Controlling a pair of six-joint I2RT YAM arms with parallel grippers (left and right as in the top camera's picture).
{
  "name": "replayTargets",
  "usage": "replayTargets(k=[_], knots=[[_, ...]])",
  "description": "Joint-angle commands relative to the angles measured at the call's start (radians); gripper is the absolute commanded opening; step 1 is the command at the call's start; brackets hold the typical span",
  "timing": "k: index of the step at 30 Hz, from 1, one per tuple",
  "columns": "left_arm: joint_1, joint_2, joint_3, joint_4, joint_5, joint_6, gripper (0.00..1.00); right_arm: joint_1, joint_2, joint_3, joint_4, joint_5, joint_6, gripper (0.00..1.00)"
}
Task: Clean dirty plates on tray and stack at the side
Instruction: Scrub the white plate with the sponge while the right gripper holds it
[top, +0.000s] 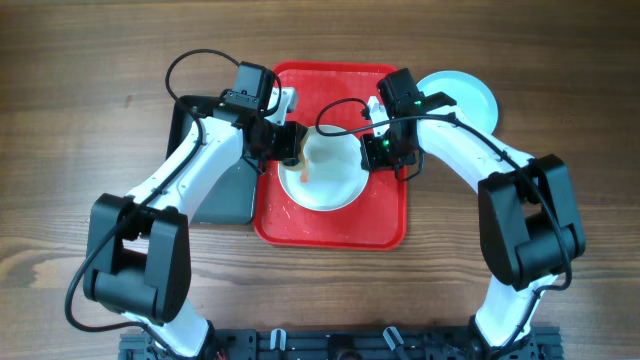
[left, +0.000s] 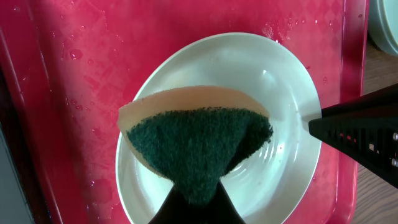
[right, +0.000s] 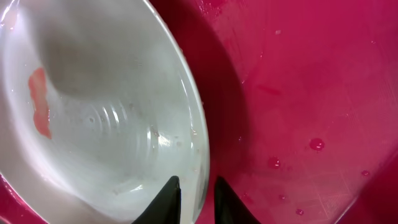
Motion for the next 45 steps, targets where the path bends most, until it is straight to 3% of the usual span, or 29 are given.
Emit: replayTargets(k=[1, 14, 21, 31, 45], knots=[[-0.005, 0.013, 0.014, 0.004, 0.008, -0.006, 0.04, 0.004, -0.018, -0.01, -0.002, 0.01, 0.017, 0.15], [-0.013, 0.013, 0.012, 0.004, 0.001, -0.006, 0.04, 0.004, -0.018, -0.011, 0.003, 0.045, 0.018, 0.16], [-0.013, 0.013, 0.012, 0.004, 0.0, -0.006, 0.04, 0.004, -0.018, -0.08, 0.085, 0.033, 0.041, 0.16], [-0.013, 0.013, 0.012, 0.004, 0.0, -0.006, 0.04, 0.003, -0.039, 0.004, 0.026, 0.006, 0.044, 0.18], [-0.013, 0.013, 0.012, 0.004, 0.0, -0.006, 0.04, 0.004, -0.036, -0.042, 0.066, 0.01, 0.044, 0.13]])
